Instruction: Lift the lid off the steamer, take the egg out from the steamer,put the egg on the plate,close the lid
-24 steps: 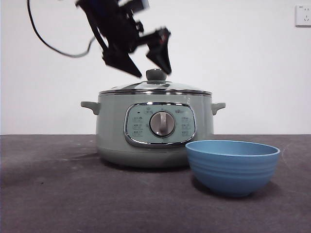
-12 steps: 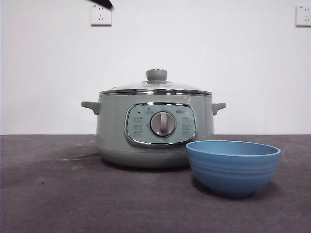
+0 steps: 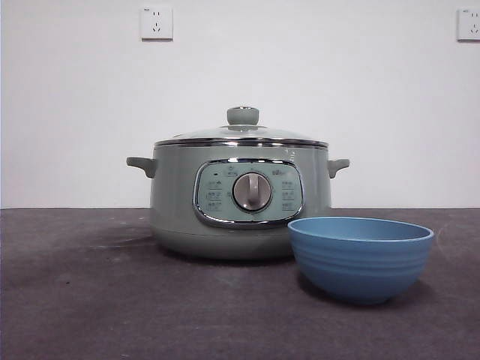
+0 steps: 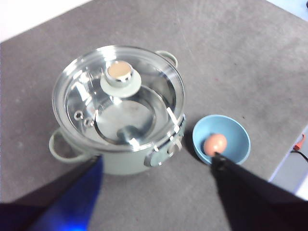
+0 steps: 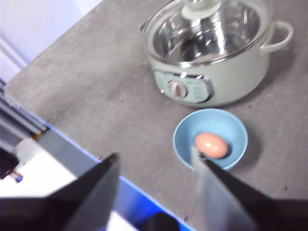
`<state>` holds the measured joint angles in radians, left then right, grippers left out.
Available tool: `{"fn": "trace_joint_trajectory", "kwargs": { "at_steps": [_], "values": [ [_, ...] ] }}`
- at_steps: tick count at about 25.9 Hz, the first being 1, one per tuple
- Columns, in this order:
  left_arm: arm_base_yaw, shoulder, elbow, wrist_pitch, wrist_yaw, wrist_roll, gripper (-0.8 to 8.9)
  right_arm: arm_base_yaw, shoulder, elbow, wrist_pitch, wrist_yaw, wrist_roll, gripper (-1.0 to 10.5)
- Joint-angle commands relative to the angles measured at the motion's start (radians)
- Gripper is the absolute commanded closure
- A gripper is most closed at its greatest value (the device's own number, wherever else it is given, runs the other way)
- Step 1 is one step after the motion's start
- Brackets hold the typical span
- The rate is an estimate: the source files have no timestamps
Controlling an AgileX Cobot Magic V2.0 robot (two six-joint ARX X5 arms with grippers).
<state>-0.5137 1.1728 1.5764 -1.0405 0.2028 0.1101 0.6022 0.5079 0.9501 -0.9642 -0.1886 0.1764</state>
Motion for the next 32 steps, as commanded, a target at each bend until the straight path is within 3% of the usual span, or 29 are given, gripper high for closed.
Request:
{"fn": "trace_joint_trajectory", "kwargs": {
  "at_steps": [1, 27, 32],
  "values": [
    [-0.002, -0.012, -0.005, -0.016, 0.014, -0.012, 8.22, 0.002, 0.008, 0.003, -0.006, -0.021, -0.002, 9.6],
    [-0.002, -0.013, -0.005, -0.017, -0.001, 0.003, 8.17, 0.002, 0.009, 0.003, -0.010, -0.015, -0.002, 9.5],
    [0.033, -0.013, -0.005, 0.002, -0.102, -0.024, 8.17, 0.002, 0.009, 0.003, -0.010, -0.015, -0.002, 9.5]
  ]
}}
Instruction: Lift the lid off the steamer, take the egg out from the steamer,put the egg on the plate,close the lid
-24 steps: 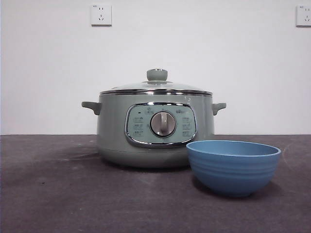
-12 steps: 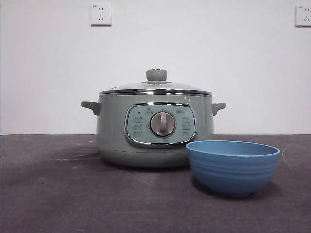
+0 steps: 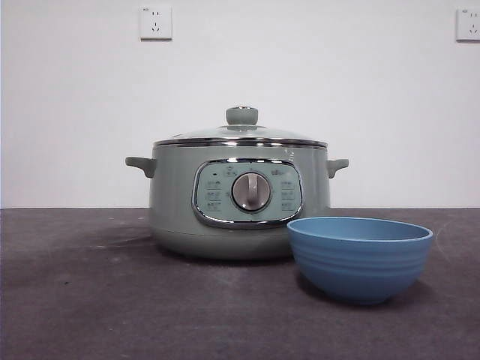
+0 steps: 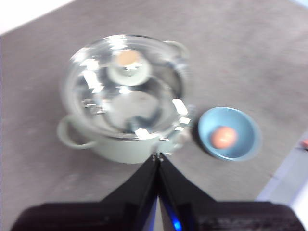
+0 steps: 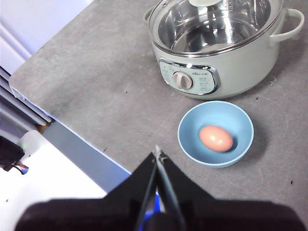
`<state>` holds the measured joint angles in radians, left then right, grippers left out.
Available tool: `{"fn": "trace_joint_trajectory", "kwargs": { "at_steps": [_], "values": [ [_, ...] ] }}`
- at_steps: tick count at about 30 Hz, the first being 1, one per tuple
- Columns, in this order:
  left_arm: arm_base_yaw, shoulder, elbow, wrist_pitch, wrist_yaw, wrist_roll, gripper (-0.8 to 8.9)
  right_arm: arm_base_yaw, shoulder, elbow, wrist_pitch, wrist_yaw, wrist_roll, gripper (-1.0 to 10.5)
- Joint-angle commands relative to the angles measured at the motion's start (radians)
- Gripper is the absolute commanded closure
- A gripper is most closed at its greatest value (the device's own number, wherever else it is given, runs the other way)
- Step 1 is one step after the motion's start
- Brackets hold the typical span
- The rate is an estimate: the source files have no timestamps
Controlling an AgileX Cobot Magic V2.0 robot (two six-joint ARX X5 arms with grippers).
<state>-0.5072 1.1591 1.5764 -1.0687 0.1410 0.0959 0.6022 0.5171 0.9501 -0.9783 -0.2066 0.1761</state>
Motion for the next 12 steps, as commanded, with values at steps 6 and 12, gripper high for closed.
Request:
{"fn": "trace_joint_trajectory", "kwargs": {
  "at_steps": [6, 12],
  "values": [
    [0.233, -0.078, -0.027, 0.208, 0.015, 0.062, 8.17, 0.002, 0.000, 0.003, 0.003, 0.003, -0.001, 9.5],
    [0.433, -0.295, -0.312, 0.596, 0.153, 0.070, 8.17, 0.002, 0.000, 0.003, 0.003, 0.003, -0.001, 9.5]
  ]
}}
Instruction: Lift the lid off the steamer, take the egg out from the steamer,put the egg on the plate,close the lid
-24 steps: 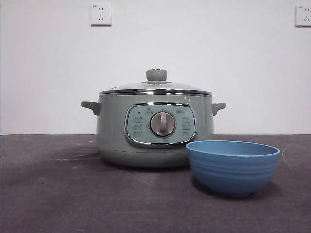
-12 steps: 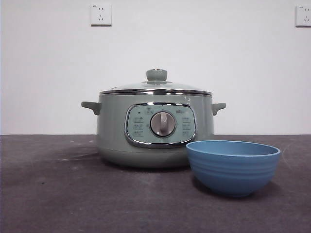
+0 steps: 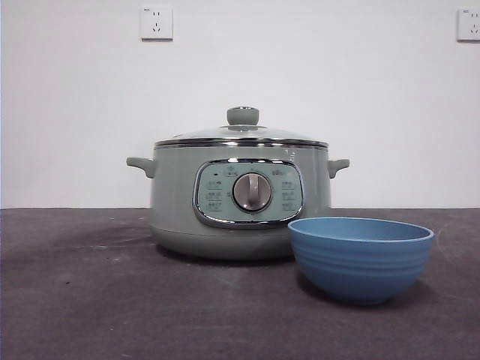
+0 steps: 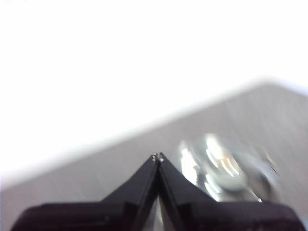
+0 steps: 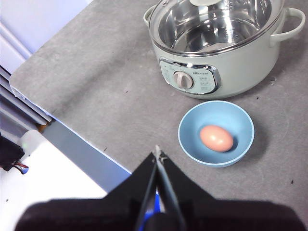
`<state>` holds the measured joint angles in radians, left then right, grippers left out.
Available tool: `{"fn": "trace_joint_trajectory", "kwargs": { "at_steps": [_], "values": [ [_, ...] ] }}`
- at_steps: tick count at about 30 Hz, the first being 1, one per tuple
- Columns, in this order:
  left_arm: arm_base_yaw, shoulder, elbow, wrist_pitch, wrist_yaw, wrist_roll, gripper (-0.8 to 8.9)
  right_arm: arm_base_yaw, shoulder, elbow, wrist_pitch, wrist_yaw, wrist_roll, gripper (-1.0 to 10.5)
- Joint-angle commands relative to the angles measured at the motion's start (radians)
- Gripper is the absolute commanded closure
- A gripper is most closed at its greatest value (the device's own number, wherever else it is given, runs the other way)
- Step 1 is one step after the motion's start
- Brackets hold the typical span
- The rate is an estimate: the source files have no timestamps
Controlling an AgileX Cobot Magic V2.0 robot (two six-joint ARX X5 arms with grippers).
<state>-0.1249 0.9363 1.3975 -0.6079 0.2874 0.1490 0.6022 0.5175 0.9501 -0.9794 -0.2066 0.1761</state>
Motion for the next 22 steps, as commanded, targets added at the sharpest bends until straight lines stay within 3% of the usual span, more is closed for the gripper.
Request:
{"fn": "trace_joint_trajectory", "kwargs": {
  "at_steps": [1, 8, 15, 22],
  "values": [
    [0.072, -0.111, -0.196, 0.192, -0.009, 0.017, 8.17, 0.002, 0.000, 0.003, 0.005, 0.003, -0.001, 9.5],
    [0.200, -0.421, -0.715, 0.470, -0.133, 0.008, 8.17, 0.002, 0.000, 0.003, 0.004, 0.003, -0.001, 9.5],
    [0.227, -0.673, -1.085, 0.504, -0.140, 0.003, 8.17, 0.002, 0.000, 0.003, 0.005, 0.003, -0.001, 9.5],
    [0.227, -0.825, -1.296, 0.524, -0.162, -0.046, 8.17, 0.002, 0.000, 0.003, 0.004, 0.003, -0.001, 9.5]
  ]
}}
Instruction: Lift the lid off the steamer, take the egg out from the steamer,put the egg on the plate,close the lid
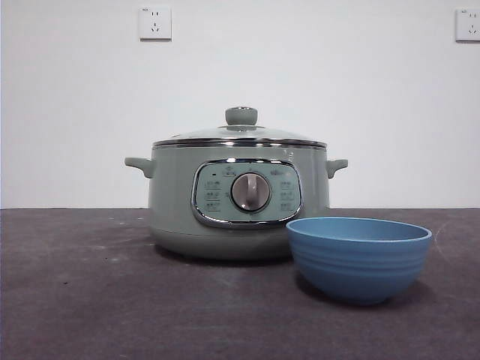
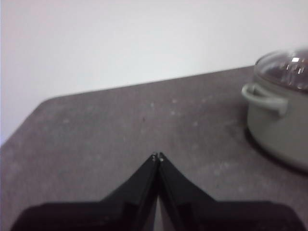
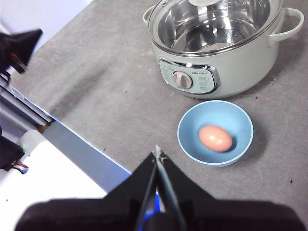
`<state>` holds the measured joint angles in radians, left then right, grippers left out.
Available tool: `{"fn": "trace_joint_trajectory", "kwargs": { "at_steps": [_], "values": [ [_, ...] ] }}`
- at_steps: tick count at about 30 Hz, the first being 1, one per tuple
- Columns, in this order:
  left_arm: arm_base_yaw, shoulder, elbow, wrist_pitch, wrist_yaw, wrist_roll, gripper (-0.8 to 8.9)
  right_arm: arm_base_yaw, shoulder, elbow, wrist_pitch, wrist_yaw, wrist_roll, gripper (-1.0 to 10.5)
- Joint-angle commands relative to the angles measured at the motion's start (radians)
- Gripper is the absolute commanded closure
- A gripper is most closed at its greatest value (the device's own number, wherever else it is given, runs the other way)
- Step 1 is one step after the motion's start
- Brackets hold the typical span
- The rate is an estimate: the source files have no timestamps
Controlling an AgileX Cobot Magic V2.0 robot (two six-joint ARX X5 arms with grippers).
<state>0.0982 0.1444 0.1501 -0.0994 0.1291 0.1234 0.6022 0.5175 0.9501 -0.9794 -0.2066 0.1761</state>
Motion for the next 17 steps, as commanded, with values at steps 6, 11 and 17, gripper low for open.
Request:
{"fn": "trace_joint_trajectory", "kwargs": {
  "at_steps": [6, 11, 17],
  "values": [
    [0.003, -0.119, -0.148, 0.003, -0.005, -0.064, 8.16, 0.002, 0.000, 0.003, 0.004, 0.003, -0.001, 9.5],
    [0.002, -0.142, -0.147, -0.084, -0.027, -0.072, 8.17, 0.002, 0.000, 0.003, 0.004, 0.003, -0.001, 9.5],
    [0.007, -0.142, -0.147, -0.074, -0.020, -0.076, 8.17, 0.002, 0.000, 0.003, 0.005, 0.003, -0.001, 9.5]
  ]
}}
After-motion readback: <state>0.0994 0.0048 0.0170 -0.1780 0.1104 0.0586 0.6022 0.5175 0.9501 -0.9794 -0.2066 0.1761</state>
